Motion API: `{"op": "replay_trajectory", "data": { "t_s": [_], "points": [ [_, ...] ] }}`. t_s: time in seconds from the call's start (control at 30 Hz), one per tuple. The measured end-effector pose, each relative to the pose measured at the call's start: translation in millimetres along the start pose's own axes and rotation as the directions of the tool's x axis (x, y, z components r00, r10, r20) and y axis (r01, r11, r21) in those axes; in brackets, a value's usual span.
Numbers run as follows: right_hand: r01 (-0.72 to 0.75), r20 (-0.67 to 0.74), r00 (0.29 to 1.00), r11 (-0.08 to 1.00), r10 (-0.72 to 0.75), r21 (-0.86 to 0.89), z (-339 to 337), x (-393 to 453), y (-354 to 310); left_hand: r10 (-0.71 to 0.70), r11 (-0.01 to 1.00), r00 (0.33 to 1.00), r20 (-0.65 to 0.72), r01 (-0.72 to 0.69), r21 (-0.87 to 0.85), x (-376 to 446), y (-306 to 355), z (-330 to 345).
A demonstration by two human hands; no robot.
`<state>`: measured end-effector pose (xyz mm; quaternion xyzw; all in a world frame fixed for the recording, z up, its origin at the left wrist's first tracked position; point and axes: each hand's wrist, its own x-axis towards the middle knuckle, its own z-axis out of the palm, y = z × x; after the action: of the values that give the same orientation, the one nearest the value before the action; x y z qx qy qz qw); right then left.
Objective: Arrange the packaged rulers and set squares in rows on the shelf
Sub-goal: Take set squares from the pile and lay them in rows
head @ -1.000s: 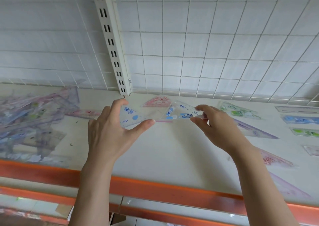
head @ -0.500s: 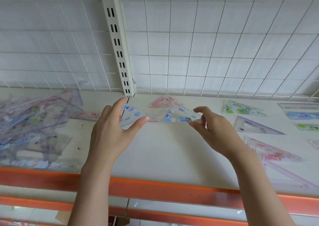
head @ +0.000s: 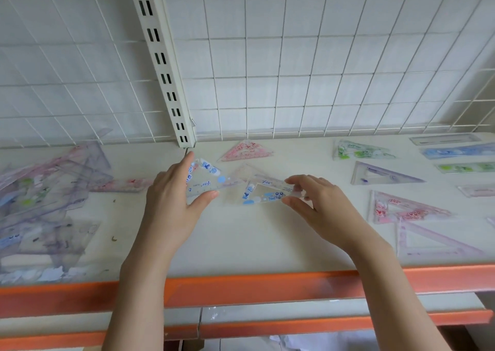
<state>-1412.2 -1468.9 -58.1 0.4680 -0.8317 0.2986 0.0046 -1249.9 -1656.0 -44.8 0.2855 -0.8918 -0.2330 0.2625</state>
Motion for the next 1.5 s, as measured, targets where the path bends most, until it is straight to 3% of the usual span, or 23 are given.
{"op": "replay_trajectory", "data": {
  "t_s": [0.37,0.8,0.93,1.03,1.17,1.5],
  "points": [
    [-0.228,-0.109,0.969,0.973,0.223,-0.033,-37.7,-18.7,34.5,0.052,0.989,0.998,-0.018,-0.054,-0.139,11.7,32.1,27.0],
    [-0.175,-0.153,0.972,0.983,0.18,0.049,-59.9,-21.4,69.6,0.088,0.982,0.993,-0.083,-0.1,-0.16,14.4,70.4,49.1],
    [-0.192,-0.17,0.965,0.979,0.2,0.063,-67.7,-23.2,79.3,0.167,0.964,0.984,-0.066,-0.177,-0.201,12.8,81.3,52.1],
    [-0.189,-0.189,0.961,0.979,0.2,0.071,-71.5,-23.2,83.6,0.043,0.992,0.996,0.072,-0.034,-0.122,12.3,74.1,58.6],
    [-0.17,-0.175,0.967,0.982,0.183,0.086,-67.8,-18.8,84.9,-0.108,0.994,0.961,0.253,0.097,0.057,7.6,62.5,58.9],
    [-0.147,-0.092,0.983,0.983,0.157,0.11,-54.4,-7.6,71.7,-0.203,0.968,0.935,0.29,0.148,0.201,-3.5,51.4,41.7]
  ]
}}
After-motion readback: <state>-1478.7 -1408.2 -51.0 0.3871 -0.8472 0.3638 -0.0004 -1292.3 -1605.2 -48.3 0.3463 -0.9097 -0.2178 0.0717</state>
